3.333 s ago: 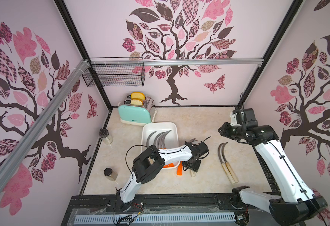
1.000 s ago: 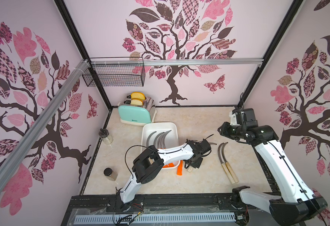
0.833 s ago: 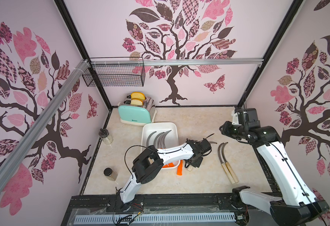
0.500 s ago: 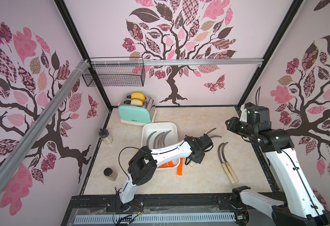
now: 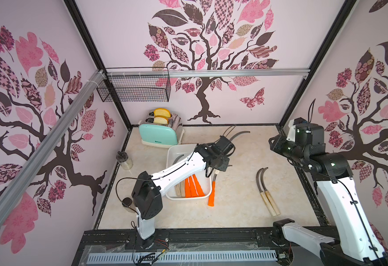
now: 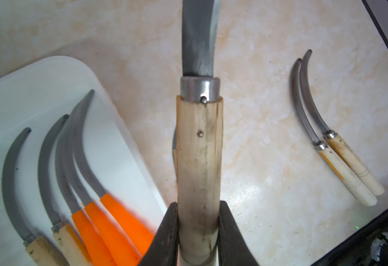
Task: Put small sickles into storage boxes
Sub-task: Pick up the sickle at the center of the board, then place the sickle in the storage box.
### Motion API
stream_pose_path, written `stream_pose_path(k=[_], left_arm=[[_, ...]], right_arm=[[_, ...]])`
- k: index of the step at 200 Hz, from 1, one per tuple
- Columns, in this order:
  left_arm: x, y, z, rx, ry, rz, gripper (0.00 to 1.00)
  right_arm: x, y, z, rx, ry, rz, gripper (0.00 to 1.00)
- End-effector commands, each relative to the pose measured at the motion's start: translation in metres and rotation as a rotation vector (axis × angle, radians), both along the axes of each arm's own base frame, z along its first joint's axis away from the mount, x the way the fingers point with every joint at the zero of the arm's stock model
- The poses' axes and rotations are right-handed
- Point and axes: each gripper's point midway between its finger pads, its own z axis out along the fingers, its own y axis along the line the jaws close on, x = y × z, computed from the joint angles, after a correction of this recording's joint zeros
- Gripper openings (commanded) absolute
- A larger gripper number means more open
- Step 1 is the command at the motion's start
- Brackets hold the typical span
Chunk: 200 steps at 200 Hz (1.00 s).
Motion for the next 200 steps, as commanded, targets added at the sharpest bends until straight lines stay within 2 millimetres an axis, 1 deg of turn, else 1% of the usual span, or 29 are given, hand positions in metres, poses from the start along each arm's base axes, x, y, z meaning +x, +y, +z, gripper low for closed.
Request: stream_pose_path(k=[1, 29, 48, 62, 80, 103, 122, 149, 200], left_arm=[[0.008, 0.025, 0.018, -0.019, -0.048, 0.020, 0.00], [0.007, 0.060, 0.023, -0.021, -0.060, 0.061, 0.00], [0.007, 0.082, 0.021, -0.036, -0.039, 0.086, 0.00], [0.005, 0.098, 0.014, -0.012, 0.002, 0.093, 0.00], [0.004, 0.125, 0.001, 0.022, 0.045, 0.118, 0.00], [0.004, 0.150, -0.008, 0.034, 0.055, 0.141, 0.00], [0.003, 0.163, -0.014, 0.046, 0.066, 0.153, 0.00], [-0.003, 0.175, -0.024, 0.057, 0.096, 0.149, 0.00], [-0.021, 0.186, -0.044, 0.108, 0.137, 0.100, 0.00]], right_arm=[[-0.005, -0.006, -0.001, -0.005, 0.008, -0.025, 0.35], [-0.002, -0.003, -0.009, 0.008, 0.024, -0.021, 0.35], [0.002, 0.001, -0.019, 0.016, 0.047, -0.008, 0.35], [0.004, 0.003, -0.020, 0.025, 0.049, -0.001, 0.35], [0.005, 0.004, -0.024, 0.027, 0.057, 0.003, 0.35], [0.007, 0.004, -0.030, 0.024, 0.072, 0.002, 0.35], [0.007, 0.005, -0.036, 0.029, 0.083, 0.002, 0.35], [0.007, 0.006, -0.041, 0.031, 0.091, 0.003, 0.35], [0.010, 0.008, -0.046, 0.031, 0.104, 0.013, 0.35]])
